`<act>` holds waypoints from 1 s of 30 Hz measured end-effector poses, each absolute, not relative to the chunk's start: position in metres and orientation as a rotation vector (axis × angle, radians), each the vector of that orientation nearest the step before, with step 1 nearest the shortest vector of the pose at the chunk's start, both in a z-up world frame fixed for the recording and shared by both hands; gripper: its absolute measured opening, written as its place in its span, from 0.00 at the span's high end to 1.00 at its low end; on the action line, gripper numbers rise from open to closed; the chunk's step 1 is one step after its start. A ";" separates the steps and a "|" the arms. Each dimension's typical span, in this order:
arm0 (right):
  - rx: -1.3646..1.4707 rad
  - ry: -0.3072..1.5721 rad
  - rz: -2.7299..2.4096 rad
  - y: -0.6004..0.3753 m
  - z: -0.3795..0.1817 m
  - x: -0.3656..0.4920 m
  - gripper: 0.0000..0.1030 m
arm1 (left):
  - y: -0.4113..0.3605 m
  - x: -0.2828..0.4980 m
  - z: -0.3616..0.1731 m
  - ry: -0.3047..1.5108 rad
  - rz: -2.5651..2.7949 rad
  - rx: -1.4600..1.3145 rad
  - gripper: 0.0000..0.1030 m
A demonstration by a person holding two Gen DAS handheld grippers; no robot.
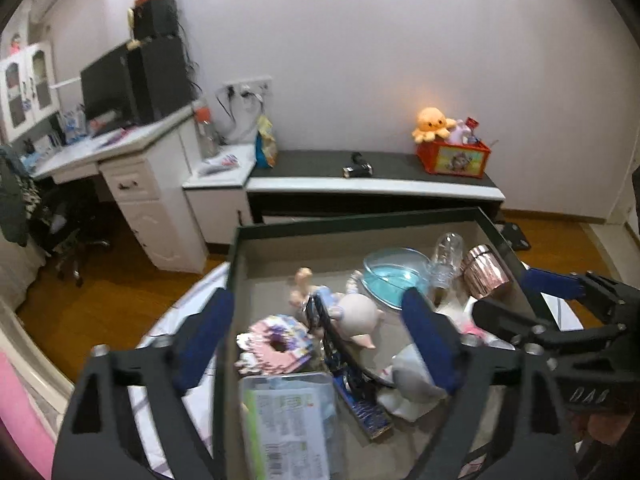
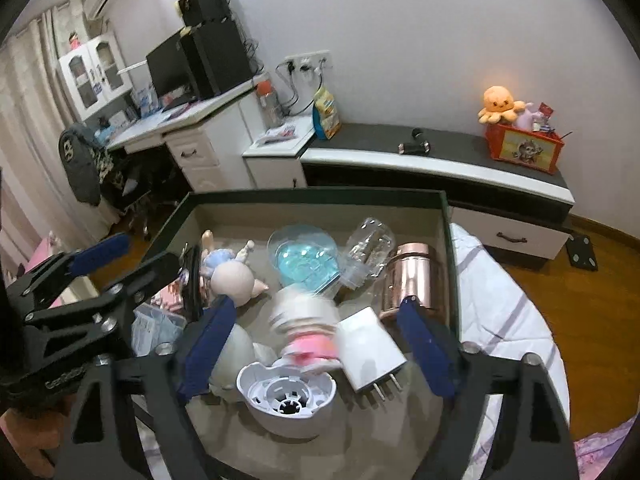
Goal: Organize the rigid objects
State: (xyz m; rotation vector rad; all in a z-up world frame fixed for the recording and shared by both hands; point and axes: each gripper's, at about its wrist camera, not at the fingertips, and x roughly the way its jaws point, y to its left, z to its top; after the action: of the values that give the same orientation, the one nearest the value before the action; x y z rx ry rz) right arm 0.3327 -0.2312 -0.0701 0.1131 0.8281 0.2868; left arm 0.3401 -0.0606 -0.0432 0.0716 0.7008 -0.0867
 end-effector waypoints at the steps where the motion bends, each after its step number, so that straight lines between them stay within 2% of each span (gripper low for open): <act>1: 0.123 0.825 0.270 -0.234 -0.068 0.330 0.16 | -0.058 0.337 -0.040 0.695 -0.087 0.068 0.05; 2: 0.122 0.822 0.254 -0.235 -0.066 0.327 0.15 | -0.055 0.330 -0.035 0.682 -0.097 0.059 0.00; 6: 0.162 0.765 0.192 -0.246 -0.051 0.305 0.14 | -0.052 0.304 -0.018 0.637 -0.071 0.083 0.00; 7: 0.180 0.749 0.173 -0.249 -0.047 0.297 0.12 | -0.052 0.299 -0.015 0.631 -0.056 0.093 0.00; 9: 0.199 0.717 0.146 -0.253 -0.038 0.282 0.00 | -0.053 0.284 -0.007 0.608 -0.001 0.137 0.00; 20: 0.178 0.566 0.101 -0.239 0.024 0.153 0.00 | -0.038 0.167 0.038 0.470 0.019 0.089 0.00; 30: 0.127 0.520 0.113 -0.215 0.038 0.072 0.00 | -0.022 0.090 0.054 0.449 0.065 0.051 0.00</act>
State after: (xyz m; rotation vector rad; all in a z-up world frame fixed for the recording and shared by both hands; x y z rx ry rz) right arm 0.0723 -0.2151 0.0383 0.1268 0.5200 0.1135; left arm 0.0902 -0.0217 0.0540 0.0512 0.4489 0.0653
